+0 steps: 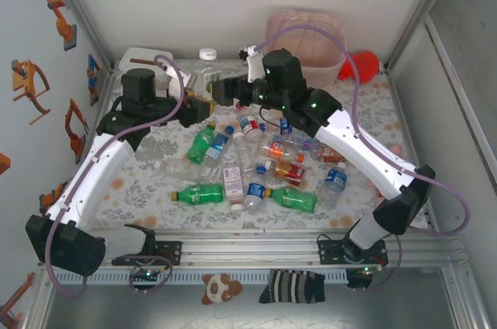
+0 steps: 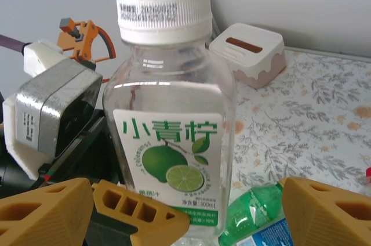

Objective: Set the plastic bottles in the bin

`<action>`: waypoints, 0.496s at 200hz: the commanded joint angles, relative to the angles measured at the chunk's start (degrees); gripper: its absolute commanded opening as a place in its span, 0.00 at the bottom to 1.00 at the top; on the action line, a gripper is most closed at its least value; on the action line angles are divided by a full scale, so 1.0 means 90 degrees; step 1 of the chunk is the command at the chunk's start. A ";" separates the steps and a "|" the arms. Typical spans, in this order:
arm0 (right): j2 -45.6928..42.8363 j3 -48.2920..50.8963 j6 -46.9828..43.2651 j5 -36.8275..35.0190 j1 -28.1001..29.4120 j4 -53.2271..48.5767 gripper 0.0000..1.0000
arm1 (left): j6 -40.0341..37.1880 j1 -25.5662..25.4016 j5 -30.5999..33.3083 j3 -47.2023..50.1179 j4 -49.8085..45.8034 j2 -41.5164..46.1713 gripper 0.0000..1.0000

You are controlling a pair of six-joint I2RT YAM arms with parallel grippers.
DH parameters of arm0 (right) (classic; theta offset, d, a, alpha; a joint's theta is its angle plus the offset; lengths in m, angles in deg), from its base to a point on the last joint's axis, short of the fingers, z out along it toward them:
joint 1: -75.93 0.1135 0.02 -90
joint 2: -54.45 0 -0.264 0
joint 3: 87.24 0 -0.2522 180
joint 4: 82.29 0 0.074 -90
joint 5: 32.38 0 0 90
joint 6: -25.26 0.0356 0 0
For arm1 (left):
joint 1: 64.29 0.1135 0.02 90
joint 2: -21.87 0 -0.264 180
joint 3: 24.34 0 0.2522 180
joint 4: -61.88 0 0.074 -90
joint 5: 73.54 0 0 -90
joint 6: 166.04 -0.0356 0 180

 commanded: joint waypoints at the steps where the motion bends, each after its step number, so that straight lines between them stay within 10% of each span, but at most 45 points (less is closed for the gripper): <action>1: -0.0024 0.0033 -0.0001 -0.0083 0.0022 0.0538 0.87 | 0.0081 -0.0065 -0.0120 0.0019 0.0163 0.0225 0.32; 99: 0.0493 -0.0015 -0.0047 0.0306 0.0021 0.1078 0.90 | 0.0144 -0.0191 0.0095 0.0104 0.0384 0.0314 0.32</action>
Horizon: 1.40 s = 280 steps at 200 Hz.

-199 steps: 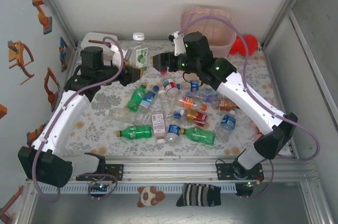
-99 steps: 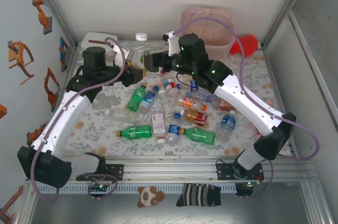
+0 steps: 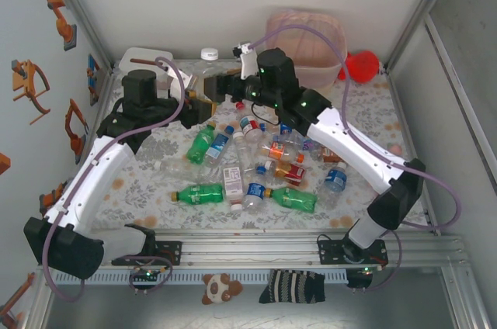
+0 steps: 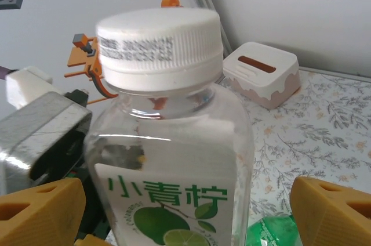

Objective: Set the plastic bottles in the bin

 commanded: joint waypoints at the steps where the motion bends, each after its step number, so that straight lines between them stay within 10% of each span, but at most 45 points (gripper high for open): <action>1: 0.0122 -0.0095 -0.0037 0.0136 0.0021 0.0229 0.90 | 0.0080 -0.0041 -0.0012 0.0041 0.0230 0.0207 0.31; 151: 0.0478 -0.0226 0.0262 0.0406 0.0023 0.0272 0.75 | 0.0132 -0.0074 0.0104 -0.0004 0.0207 0.0121 0.33; 280: 0.0246 -0.0542 0.0034 0.0250 -0.0656 -0.0327 0.67 | 0.0314 -0.0088 0.0229 0.0202 0.0215 0.0457 0.61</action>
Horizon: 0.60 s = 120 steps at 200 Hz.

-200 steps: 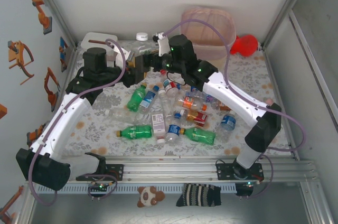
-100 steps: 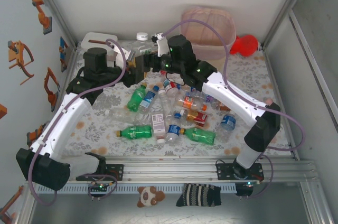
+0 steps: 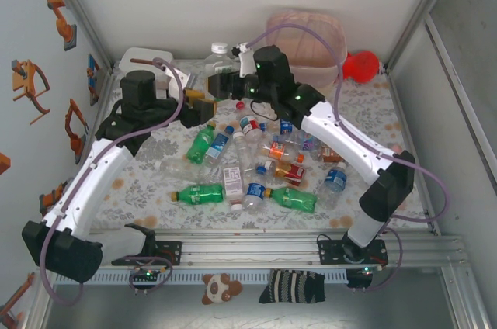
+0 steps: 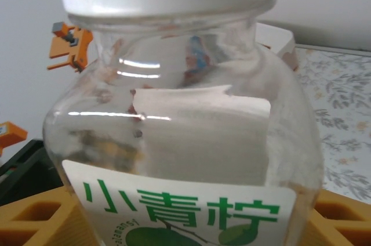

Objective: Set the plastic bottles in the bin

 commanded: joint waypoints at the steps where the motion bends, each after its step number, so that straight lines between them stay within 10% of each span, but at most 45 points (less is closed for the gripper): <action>1: -0.0180 -0.0353 -0.0139 -0.0129 -0.0295 -0.0152 0.67 | 0.0078 -0.0033 -0.0044 0.0129 0.0078 0.0283 0.61; 120: 0.0590 -0.2309 -0.0977 -0.0190 -0.2511 -0.1552 0.67 | 0.0273 -0.0030 0.0133 0.0541 0.0074 0.0560 0.61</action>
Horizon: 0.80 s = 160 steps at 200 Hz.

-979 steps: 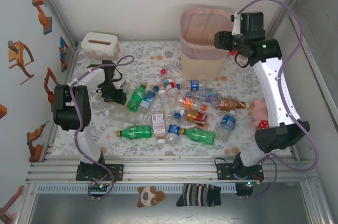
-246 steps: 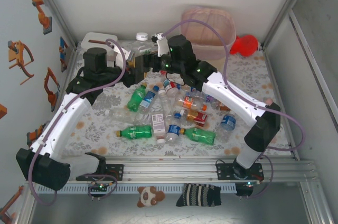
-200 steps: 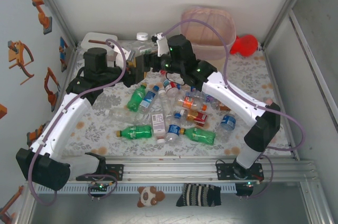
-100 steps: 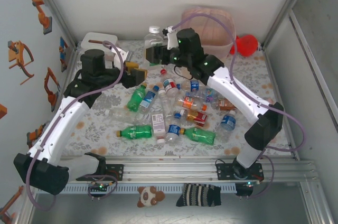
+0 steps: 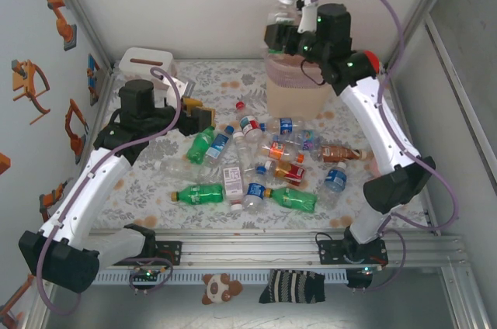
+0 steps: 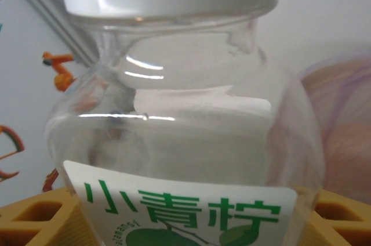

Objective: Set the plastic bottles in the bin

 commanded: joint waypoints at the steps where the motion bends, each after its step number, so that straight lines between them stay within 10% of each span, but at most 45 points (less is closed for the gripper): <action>1: 0.0442 -0.0524 -0.0334 -0.0143 -0.0315 -0.0319 0.67 | 0.0083 -0.0027 0.0029 0.0036 0.0077 0.0176 0.61; 160: 0.3581 -0.3189 -0.0830 0.1326 -0.1287 -0.2010 0.67 | 0.0065 -0.0029 0.0242 0.0341 0.0125 0.0200 0.61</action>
